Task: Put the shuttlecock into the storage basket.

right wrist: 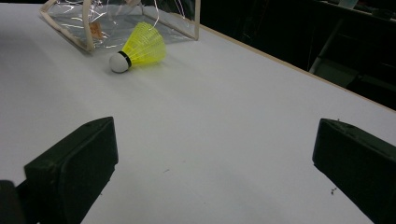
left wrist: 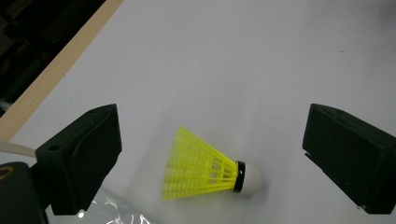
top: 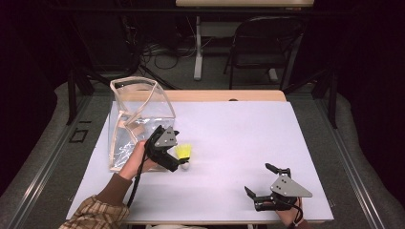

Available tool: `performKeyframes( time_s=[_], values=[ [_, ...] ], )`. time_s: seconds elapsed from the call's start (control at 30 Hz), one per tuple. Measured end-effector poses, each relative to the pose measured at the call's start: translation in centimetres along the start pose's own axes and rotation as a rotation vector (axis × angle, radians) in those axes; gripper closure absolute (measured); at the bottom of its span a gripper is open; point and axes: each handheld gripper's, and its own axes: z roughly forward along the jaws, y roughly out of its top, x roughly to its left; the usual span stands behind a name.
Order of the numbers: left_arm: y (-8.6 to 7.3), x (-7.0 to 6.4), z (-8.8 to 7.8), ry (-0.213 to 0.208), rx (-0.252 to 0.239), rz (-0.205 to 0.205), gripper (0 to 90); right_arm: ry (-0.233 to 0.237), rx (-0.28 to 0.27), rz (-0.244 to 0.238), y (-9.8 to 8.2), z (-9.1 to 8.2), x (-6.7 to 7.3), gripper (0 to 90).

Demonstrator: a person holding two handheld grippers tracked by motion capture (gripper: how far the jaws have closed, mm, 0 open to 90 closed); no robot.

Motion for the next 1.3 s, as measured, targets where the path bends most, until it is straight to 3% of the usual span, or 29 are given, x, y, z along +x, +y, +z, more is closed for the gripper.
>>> performKeyframes(
  time_s=[0.17, 0.23, 0.33, 0.67, 0.9, 1.03, 1.3],
  values=[
    [0.5, 0.4, 0.3, -0.018, 0.059, 0.027, 6.4, 0.001, 0.001, 0.002, 0.0, 0.0, 0.0, 0.0],
    [0.8, 0.7, 0.8, -0.033, 0.115, 0.042, 7.1, 0.001, 0.003, 0.001, 0.0, 0.0, 0.0, 0.0],
    [1.0, 0.9, 1.2, -0.048, 0.151, 0.057, 7.8, 0.002, 0.002, 0.002, 0.0, 0.0, 0.0, 0.0],
    [1.3, 1.7, 2.8, -0.069, 0.245, 0.064, 14.4, 0.002, 0.006, 0.001, 0.0, 0.0, 0.0, 0.0],
    [1.4, 2.4, 4.0, -0.106, 0.318, 0.067, 17.1, 0.001, 0.007, 0.0, 0.0, 0.0, 0.0, 0.0],
    [1.4, 2.6, 4.5, -0.11, 0.354, 0.074, 22.0, 0.001, 0.008, 0.001, 0.0, 0.0, 0.0, 0.0],
    [1.3, 2.8, 5.1, -0.125, 0.381, 0.072, 39.6, -0.002, 0.008, 0.001, 0.0, 0.0, 0.0, 0.0]
  ],
)
